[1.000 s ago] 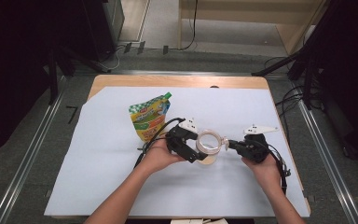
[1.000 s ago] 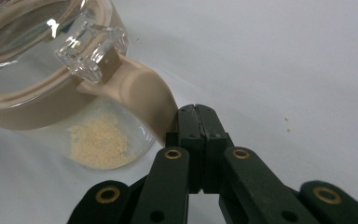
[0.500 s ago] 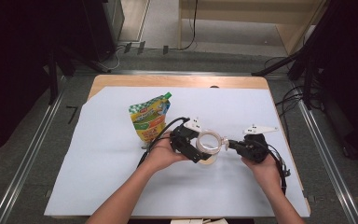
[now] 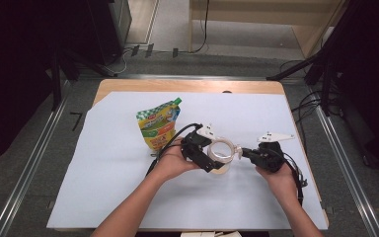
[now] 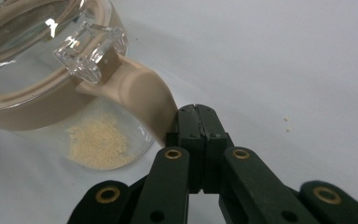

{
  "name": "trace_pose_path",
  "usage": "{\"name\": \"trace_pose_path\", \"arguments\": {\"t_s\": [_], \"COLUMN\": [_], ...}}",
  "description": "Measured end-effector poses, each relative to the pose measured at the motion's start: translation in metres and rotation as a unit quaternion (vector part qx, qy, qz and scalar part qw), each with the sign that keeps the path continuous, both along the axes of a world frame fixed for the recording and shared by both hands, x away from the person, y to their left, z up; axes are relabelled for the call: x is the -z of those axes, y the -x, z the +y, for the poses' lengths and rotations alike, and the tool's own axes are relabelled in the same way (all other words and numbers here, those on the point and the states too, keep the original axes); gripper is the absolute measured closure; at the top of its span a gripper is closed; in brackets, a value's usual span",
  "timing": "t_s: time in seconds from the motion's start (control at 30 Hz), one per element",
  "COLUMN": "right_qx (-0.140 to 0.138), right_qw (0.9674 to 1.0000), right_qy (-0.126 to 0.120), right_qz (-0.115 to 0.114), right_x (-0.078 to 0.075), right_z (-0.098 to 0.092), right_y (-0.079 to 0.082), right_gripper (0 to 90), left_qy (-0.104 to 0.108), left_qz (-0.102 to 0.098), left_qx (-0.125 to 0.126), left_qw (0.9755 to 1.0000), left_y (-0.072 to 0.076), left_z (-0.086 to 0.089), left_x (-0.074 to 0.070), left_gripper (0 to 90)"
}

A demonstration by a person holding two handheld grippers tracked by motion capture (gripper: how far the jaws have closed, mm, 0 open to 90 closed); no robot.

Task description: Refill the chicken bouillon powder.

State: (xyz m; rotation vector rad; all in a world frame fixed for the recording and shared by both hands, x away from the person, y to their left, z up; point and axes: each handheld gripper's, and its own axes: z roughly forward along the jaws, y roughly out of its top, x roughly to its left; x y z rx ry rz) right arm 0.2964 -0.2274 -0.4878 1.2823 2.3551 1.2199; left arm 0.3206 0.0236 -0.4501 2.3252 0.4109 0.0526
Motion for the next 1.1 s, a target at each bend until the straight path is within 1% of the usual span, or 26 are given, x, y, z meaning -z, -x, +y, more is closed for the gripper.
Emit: {"name": "trace_pose_path", "arguments": {"t_s": [0.03, 0.07, 0.17, 0.33, 0.53, 0.6, 0.7, 0.77, 0.83, 0.93, 0.97, 1.07, 1.1], "right_qx": [0.0, 0.0, 0.001, 0.0, 0.001, 0.0, -0.001, 0.0, 0.001, 0.0, -0.001, -0.001, -0.001], "right_qw": [1.0, 1.0, 1.0, 1.0, 1.0, 1.0, 1.0, 1.0, 1.0, 1.0, 1.0, 1.0, 1.0], "right_qy": [0.0, 0.0, 0.0, 0.002, 0.002, 0.0, -0.001, 0.0, 0.0, -0.002, -0.002, -0.003, -0.003], "right_qz": [0.0, 0.0, 0.001, 0.0, 0.002, 0.002, 0.003, 0.003, 0.002, 0.001, 0.001, 0.003, 0.002], "right_x": [0.0, 0.0, 0.0, 0.001, 0.001, 0.001, 0.001, 0.001, 0.001, 0.001, 0.002, 0.002, 0.002], "right_z": [0.0, 0.0, 0.0, 0.0, 0.0, 0.0, 0.0, 0.0, 0.0, 0.0, 0.0, 0.0, 0.0], "right_y": [0.0, 0.0, 0.0, 0.0, 0.0, -0.001, -0.001, -0.001, -0.001, -0.001, -0.001, -0.001, -0.001], "right_gripper": [90.0, 90.0, 90.0, 90.0, 90.0, 90.0, 90.0, 90.0, 90.0, 90.0, 90.0, 90.0, 90.0], "left_qy": [0.0, -0.004, -0.005, -0.001, -0.008, 0.002, 0.0, -0.003, 0.003, 0.003, 0.0, 0.002, 0.019], "left_qz": [0.0, 0.0, 0.003, 0.001, -0.004, -0.002, 0.001, -0.002, -0.003, -0.005, -0.006, -0.01, -0.004], "left_qx": [-0.001, 0.002, 0.003, 0.005, 0.009, 0.009, 0.009, 0.011, 0.01, 0.011, 0.011, 0.011, 0.021], "left_qw": [1.0, 1.0, 1.0, 1.0, 0.9999, 1.0, 1.0, 0.9999, 0.9999, 0.9999, 0.9999, 0.9999, 0.9996], "left_y": [0.0, -0.001, -0.001, -0.002, -0.002, -0.002, -0.003, -0.003, -0.002, -0.003, -0.002, -0.002, -0.002], "left_z": [-0.001, -0.001, -0.001, -0.001, -0.003, -0.003, -0.003, -0.004, -0.004, -0.005, -0.005, -0.007, -0.007], "left_x": [-0.001, -0.002, -0.003, -0.004, -0.008, -0.011, -0.013, -0.015, -0.017, -0.019, -0.02, -0.022, -0.027], "left_gripper": [10.9, 10.9, 10.9, 11.2, 11.3, 11.3, 11.3, 11.3, 11.3, 11.3, 11.2, 11.6, 15.5]}}
